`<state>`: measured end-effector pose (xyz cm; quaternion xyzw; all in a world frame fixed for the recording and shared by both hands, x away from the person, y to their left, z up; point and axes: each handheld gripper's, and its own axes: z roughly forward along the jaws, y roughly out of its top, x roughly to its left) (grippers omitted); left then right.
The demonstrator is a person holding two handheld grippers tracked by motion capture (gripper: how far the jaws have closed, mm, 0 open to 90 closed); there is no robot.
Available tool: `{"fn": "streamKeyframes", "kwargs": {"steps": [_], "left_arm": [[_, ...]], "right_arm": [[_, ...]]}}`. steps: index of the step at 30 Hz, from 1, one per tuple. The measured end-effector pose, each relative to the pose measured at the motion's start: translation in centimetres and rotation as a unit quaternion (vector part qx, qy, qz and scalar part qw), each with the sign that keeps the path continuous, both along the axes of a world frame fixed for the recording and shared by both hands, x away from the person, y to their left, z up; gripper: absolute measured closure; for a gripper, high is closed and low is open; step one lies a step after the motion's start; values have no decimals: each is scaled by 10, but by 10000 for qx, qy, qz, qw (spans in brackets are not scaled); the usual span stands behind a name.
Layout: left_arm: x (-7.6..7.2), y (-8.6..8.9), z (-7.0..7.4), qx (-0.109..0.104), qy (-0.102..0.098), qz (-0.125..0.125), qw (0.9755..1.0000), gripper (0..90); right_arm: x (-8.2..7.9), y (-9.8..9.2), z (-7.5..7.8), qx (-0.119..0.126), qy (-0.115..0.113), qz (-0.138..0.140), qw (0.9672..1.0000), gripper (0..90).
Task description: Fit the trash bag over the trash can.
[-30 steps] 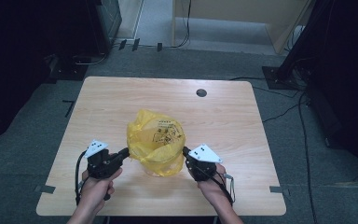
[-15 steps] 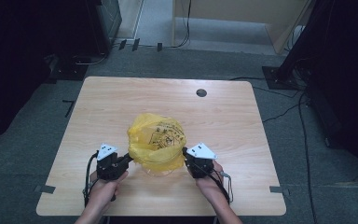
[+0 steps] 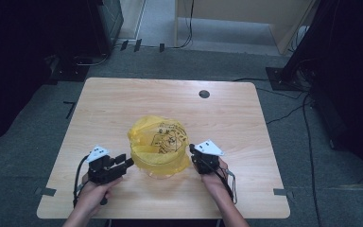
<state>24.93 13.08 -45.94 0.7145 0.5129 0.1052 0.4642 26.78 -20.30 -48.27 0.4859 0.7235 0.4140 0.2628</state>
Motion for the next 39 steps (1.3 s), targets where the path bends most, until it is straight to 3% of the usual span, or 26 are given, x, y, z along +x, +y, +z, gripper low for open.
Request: {"fn": "streamKeyframes", "kwargs": {"steps": [3,7,11,14,21,25,31,33,35,36,37,39], "left_arm": [[4,17,10,-154,-114,382,9991,517],[10,24,28,-350,-411,828,9951,480],[18,11,46,-337,-754,804,9933,452],[23,0,55,-355,-899,814,9920,443],[34,-11,63,-505,-1022,782,9904,428],[38,-17,63,-488,-1027,525,9921,396],[34,-21,67,-606,-1174,354,9906,379],[37,-25,65,-367,-1132,357,9922,438],[40,-27,63,-220,-1068,385,9933,578],[40,-27,63,-220,-1068,385,9933,676],[44,-27,62,-223,-967,355,9944,726],[45,-26,62,-334,-900,286,9950,794]], "right_arm": [[-5,-8,15,180,-214,-43,9996,825],[-19,-12,34,478,-459,-67,9978,732],[-36,-6,44,607,-598,42,9964,617],[-44,-2,46,802,-513,52,9954,556],[-58,-7,52,972,-608,248,9931,473],[-60,-7,39,907,-341,613,9934,448],[-53,-2,24,906,-5,846,9923,414],[-52,2,20,805,37,942,9923,445],[-52,6,17,668,4,999,9928,591],[-52,6,17,668,4,999,9928,591],[-54,10,15,454,-125,1062,9932,805],[-54,13,14,216,-162,1070,9939,900]]}}
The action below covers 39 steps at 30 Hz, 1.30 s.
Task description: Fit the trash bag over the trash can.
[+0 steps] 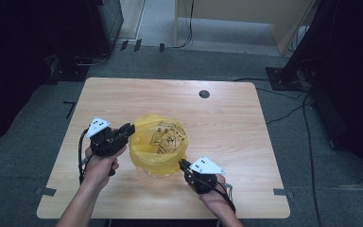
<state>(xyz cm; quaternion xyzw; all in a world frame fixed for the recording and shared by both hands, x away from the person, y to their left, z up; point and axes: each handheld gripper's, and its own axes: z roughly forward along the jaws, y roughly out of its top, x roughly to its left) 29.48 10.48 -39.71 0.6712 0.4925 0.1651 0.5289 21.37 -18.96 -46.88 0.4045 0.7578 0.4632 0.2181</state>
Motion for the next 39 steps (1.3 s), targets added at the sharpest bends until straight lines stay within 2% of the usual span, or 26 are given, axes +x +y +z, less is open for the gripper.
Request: {"fn": "streamKeyframes", "kwargs": {"steps": [3,8,9,10,11,12,14,16,17,19,22,24,28,30,33,37,39], "left_arm": [[4,4,-1,-214,113,-52,9997,845],[12,8,-2,-391,153,188,9989,866],[13,10,-3,-511,183,181,9984,865],[15,14,-5,-754,277,177,9966,862],[16,16,-6,-912,313,181,9952,854],[17,20,-8,-1033,333,231,9938,848],[18,23,-9,-1152,337,285,9924,845],[17,24,-10,-1137,293,295,9926,845],[17,24,-10,-1151,287,287,9925,844],[17,23,-10,-1137,293,284,9927,844],[17,20,-10,-954,296,279,9946,847],[16,19,-9,-858,336,315,9953,851],[12,18,-10,-621,485,329,9963,864],[9,17,-12,-584,553,352,9961,866],[3,14,-13,-550,594,360,9961,869],[-12,12,-14,-565,592,243,9964,870],[-20,11,-18,-640,689,86,9955,870]], "right_arm": [[2,1,-1,-181,23,30,9998,900],[6,0,-6,-401,159,-30,9991,900],[6,0,-7,-429,163,-29,9989,900],[6,0,-7,-426,157,-30,9990,900],[6,0,-6,-384,115,-49,9992,900],[5,-1,-4,-327,82,-92,9994,900],[4,-4,0,-42,26,-217,9998,900],[2,-7,3,231,-55,-134,9996,825],[1,-6,4,276,-79,-75,9996,759],[-2,-3,4,327,-68,77,9994,659],[-1,5,2,264,-3,167,9995,587],[0,11,-1,261,58,264,9993,575],[3,20,-6,46,87,377,9992,672],[5,21,-8,-113,87,280,9995,798],[11,16,-12,-220,198,108,9995,899],[20,6,-14,-297,344,-32,9990,900],[24,1,-17,-405,394,-130,9983,900]]}}
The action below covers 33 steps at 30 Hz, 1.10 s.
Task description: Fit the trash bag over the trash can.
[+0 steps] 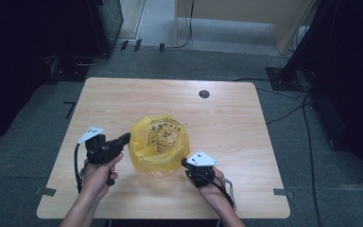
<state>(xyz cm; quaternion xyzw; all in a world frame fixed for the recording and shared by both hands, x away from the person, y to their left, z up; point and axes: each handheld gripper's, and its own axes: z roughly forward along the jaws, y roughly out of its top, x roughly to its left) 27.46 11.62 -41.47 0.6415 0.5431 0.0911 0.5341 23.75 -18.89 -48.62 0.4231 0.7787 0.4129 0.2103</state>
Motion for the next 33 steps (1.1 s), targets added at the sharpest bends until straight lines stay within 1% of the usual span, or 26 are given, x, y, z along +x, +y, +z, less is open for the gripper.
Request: {"fn": "streamKeyframes", "kwargs": {"steps": [2,3,5,6,7,8,9,10,11,13,14,15,16,17,18,20,21,23,25,27,28,29,30,31,33], "left_arm": [[-7,-1,-4,-107,114,-183,9997,869],[-10,-1,-7,-199,199,-324,9991,868],[-13,-1,-9,-316,317,-512,9977,863],[-14,-1,-10,-341,367,-663,9965,858],[-15,0,-11,-393,400,-805,9952,847],[-16,1,-11,-449,399,-943,9937,824],[-16,4,-11,-557,335,-1073,9921,784],[-16,8,-9,-678,242,-1074,9916,738],[-15,13,-7,-805,143,-997,9917,683],[-10,22,-2,-929,17,-701,9932,591],[-7,25,1,-998,-20,-534,9936,553],[-3,27,4,-1020,-44,-366,9941,521],[1,26,6,-972,-59,-228,9950,495],[5,24,8,-858,-73,-170,9961,475],[9,19,10,-772,-89,-162,9968,466],[15,7,14,-558,-134,-233,9981,450],[16,1,15,-424,-158,-320,9985,449],[19,-10,16,-238,-162,-451,9986,448],[19,-17,15,-75,-137,-503,9986,465],[18,-20,14,17,-118,-603,9981,466],[17,-21,14,87,-177,-611,9979,467],[15,-22,15,184,-248,-586,9978,484],[13,-23,17,288,-336,-560,9974,525],[12,-23,18,346,-404,-528,9972,574],[10,-25,21,596,-581,-459,9955,680]], "right_arm": [[5,-6,-4,-42,115,-125,9998,900],[7,-8,-5,-60,144,-199,9997,900],[10,-13,-7,-74,176,-305,9994,900],[12,-15,-7,-80,197,-404,9990,900],[13,-17,-7,-101,167,-470,9987,900],[14,-19,-7,-83,186,-558,9982,900],[15,-22,-6,-77,145,-651,9977,900],[16,-25,-5,-80,108,-778,9969,895],[16,-29,-3,-67,77,-842,9964,890],[16,-35,1,-22,-15,-952,9955,879],[15,-37,4,-8,-73,-1026,9947,875],[14,-38,6,8,-109,-1039,9945,871],[13,-39,9,40,-149,-1074,9941,866],[11,-40,11,83,-219,-1114,9935,859],[9,-41,14,150,-276,-1134,9930,846],[3,-41,22,255,-450,-1227,9911,822],[0,-41,27,345,-506,-1221,9906,809],[-6,-40,37,506,-624,-1177,9898,788],[-9,-40,43,623,-632,-1114,9898,756],[-11,-38,43,669,-563,-1099,9901,736],[-11,-37,42,660,-551,-1102,9902,735],[-12,-37,41,654,-540,-1085,9905,734],[-12,-36,39,629,-534,-1077,9908,730],[-11,-35,38,615,-517,-1085,9908,731],[-11,-33,35,598,-487,-1090,9910,728]]}}
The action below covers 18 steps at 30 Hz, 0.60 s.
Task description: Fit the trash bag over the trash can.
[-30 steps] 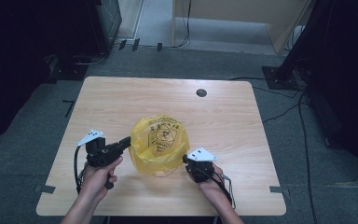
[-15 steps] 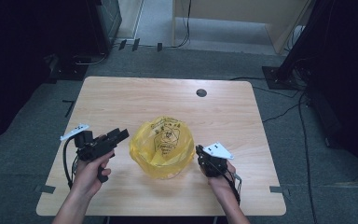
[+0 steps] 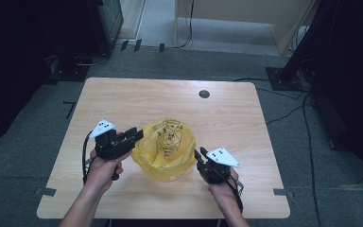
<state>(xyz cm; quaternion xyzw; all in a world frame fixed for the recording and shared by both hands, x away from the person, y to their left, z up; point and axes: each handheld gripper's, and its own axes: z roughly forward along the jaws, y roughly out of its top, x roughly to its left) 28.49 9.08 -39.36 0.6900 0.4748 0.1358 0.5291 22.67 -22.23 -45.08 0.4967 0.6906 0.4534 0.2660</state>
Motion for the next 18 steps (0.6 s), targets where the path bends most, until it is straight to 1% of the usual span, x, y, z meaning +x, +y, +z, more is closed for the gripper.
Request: {"fn": "streamKeyframes", "kwargs": {"steps": [1,2,4,5,8,11,12,14,15,17,18], "left_arm": [[-1,-1,1,115,-72,3,9999,712],[-1,-1,1,164,-132,-24,9998,780],[0,-1,2,242,-162,-28,9996,876],[1,0,2,220,-148,-39,9996,898],[6,6,0,-50,5,-46,10000,900],[12,11,-5,-153,98,110,9998,900],[14,12,-8,-146,143,167,9997,900],[18,12,-17,-126,222,288,9993,900],[19,12,-21,-123,251,310,9991,900],[22,12,-33,-108,379,395,9984,900],[23,12,-38,-106,441,431,9980,900]], "right_arm": [[0,1,-1,-16,11,12,10000,725],[0,2,-2,-43,12,4,10000,724],[0,4,-3,-66,51,34,10000,719],[0,4,-5,-91,49,38,9999,715],[1,5,-9,-106,170,93,9998,702],[3,7,-16,-133,319,162,9993,700],[4,7,-19,-151,351,164,9991,701],[6,8,-25,-137,456,187,9987,747],[8,9,-29,-122,512,205,9984,789],[10,11,-33,-147,565,201,9981,898],[12,12,-36,-164,584,264,9978,900]]}}
